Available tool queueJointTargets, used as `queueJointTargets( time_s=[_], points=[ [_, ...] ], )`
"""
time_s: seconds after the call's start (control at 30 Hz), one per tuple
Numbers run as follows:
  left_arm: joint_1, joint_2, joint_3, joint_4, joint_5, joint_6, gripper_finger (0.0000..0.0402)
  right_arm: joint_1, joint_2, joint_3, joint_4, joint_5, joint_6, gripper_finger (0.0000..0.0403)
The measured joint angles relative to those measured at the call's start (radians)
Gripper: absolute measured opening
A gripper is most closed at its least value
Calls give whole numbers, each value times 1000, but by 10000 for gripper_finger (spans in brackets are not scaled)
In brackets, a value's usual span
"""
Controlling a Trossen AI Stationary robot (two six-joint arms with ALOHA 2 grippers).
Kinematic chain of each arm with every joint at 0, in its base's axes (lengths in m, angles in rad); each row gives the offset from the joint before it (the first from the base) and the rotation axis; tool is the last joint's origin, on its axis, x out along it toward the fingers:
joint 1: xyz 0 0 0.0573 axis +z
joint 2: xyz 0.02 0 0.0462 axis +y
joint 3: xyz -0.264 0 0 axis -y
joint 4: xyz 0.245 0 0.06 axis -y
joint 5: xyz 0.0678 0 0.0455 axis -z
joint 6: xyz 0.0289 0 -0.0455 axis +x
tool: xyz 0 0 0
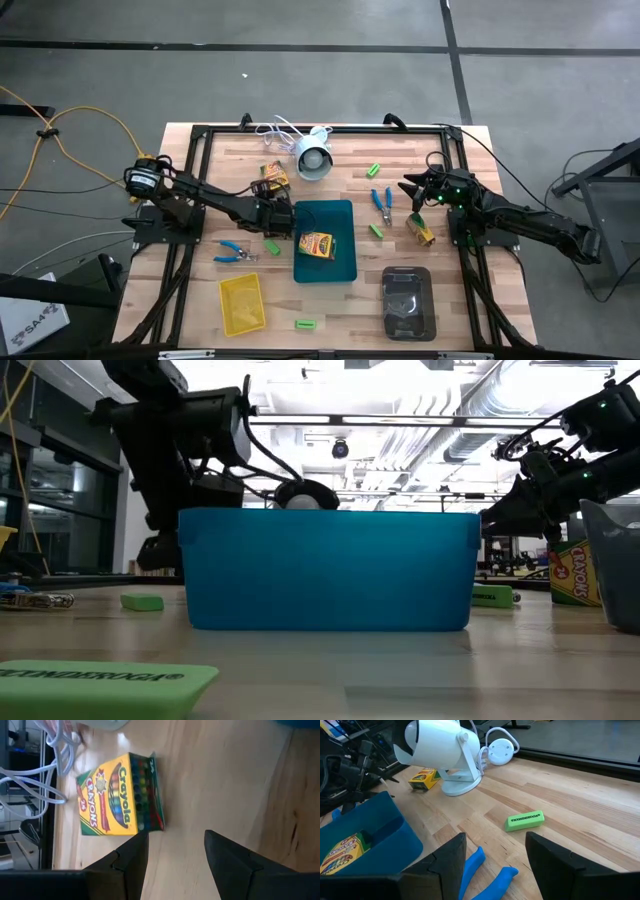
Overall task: Pick & Place School Supplies
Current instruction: Put the yellow crayon box into the blue bin
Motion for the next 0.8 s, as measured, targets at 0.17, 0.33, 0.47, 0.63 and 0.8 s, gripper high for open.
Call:
queueJointTargets(
  time_s=[0.17, 0.33, 0.47, 0.63, 0.8],
  points=[
    [0, 18, 0, 18, 2, 1, 184, 0, 0, 0, -1, 0, 0, 197],
    [4, 37, -2, 12, 1, 8, 183, 0, 0, 0, -2, 0, 0, 197],
    [10, 53, -1, 22, -9, 9, 172, 0, 0, 0, -2, 0, 0, 197],
    [14, 73, -1, 33, -22, 27, 152, 0, 0, 0, -1, -2, 0, 197],
    [19, 93, 1, 50, -29, 46, 150, 0, 0, 0, 0, 0, 0, 197]
  ],
)
